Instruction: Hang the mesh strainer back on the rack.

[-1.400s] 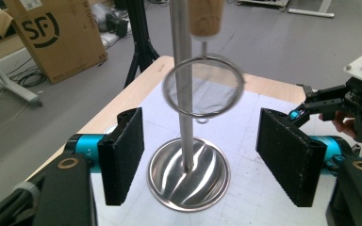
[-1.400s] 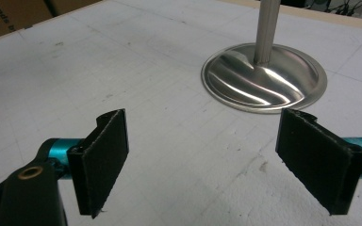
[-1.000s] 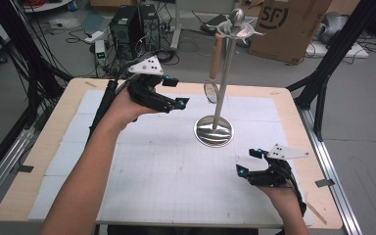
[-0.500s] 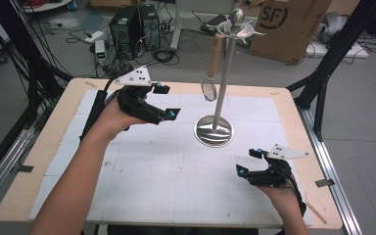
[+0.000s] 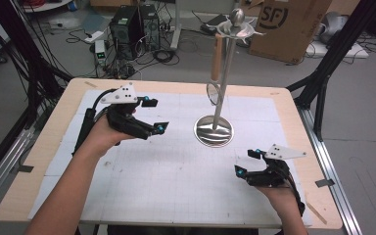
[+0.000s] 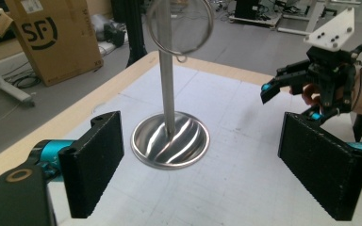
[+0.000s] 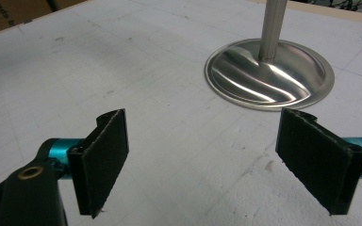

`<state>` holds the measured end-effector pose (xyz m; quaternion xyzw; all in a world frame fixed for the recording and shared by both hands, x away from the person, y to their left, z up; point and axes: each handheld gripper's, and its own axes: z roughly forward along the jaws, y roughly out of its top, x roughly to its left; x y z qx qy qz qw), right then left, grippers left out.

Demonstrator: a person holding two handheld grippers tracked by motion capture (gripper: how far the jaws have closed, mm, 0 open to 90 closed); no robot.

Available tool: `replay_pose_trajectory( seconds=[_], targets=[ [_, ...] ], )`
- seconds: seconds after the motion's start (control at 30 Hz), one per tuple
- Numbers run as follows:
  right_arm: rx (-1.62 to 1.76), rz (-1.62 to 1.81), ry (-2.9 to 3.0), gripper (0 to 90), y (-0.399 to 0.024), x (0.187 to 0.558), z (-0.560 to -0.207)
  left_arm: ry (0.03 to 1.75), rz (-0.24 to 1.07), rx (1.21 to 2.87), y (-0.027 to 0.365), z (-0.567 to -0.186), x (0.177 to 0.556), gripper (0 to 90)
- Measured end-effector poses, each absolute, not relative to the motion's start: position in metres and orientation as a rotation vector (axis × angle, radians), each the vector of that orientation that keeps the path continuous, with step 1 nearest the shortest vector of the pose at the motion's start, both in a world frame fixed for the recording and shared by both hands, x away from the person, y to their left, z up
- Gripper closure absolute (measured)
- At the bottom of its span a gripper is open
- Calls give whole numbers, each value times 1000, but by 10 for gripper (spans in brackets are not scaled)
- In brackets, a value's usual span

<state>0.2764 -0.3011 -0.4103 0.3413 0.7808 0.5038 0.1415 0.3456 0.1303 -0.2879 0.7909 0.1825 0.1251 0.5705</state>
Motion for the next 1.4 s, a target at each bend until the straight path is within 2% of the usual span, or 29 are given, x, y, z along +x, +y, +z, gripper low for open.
replay_pose_trajectory(
  seconds=[0.47,1.4],
  targets=[
    [983,1451,2257,170,-300,276,-411,485,290,1822,155,-329,328,154],
    [981,1483,2242,169,-305,278,-409,515,293,1849,172,-364,308,154]
  ],
)
